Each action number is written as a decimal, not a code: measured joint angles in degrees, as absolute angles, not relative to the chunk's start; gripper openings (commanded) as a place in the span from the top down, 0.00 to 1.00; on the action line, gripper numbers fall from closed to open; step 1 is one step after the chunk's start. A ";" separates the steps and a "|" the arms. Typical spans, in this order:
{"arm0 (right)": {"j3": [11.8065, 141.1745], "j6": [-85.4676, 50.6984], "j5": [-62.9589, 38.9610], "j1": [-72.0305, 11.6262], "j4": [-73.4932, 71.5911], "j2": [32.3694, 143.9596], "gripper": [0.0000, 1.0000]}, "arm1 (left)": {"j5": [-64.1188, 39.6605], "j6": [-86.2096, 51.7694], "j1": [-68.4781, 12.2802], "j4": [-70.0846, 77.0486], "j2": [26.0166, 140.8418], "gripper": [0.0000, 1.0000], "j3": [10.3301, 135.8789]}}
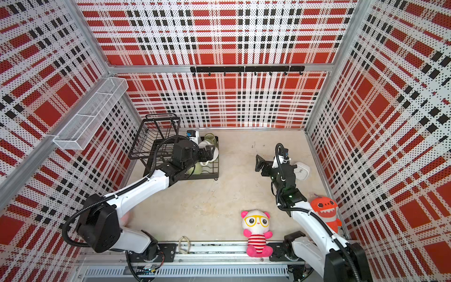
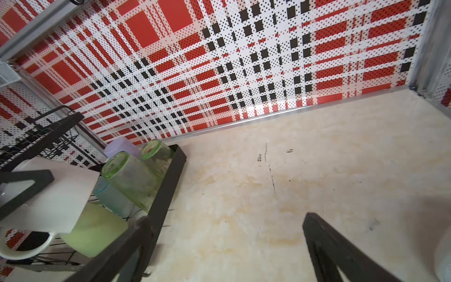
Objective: Load cups into a dish rack
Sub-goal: Place the cup upside down at the dish rack.
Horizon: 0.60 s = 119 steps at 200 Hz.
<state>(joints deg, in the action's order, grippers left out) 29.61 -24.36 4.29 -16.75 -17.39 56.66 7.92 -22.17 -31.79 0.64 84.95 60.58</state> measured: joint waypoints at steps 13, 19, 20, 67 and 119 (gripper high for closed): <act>29.61 -23.79 6.33 -16.75 -17.34 56.55 0.00 | 7.81 -20.25 -31.92 0.08 85.95 0.35 60.58; 29.61 -23.59 6.09 -16.75 -17.32 56.53 0.00 | 7.60 -19.33 -31.92 -0.21 86.39 0.35 60.60; 29.61 -23.53 6.85 -16.75 -17.32 56.49 0.00 | 7.55 -19.20 -31.90 -0.23 86.43 0.35 60.60; 29.61 -20.91 10.13 -16.71 -16.80 55.79 0.00 | 7.11 -12.29 -31.29 -3.51 89.01 0.35 62.11; 30.76 -19.68 9.91 -15.99 -16.45 56.10 0.00 | 8.21 -6.98 -28.49 -3.66 90.85 0.36 62.11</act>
<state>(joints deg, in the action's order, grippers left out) 30.76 -19.68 9.91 -15.99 -16.45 56.10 8.21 -6.98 -28.49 -3.66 90.85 62.11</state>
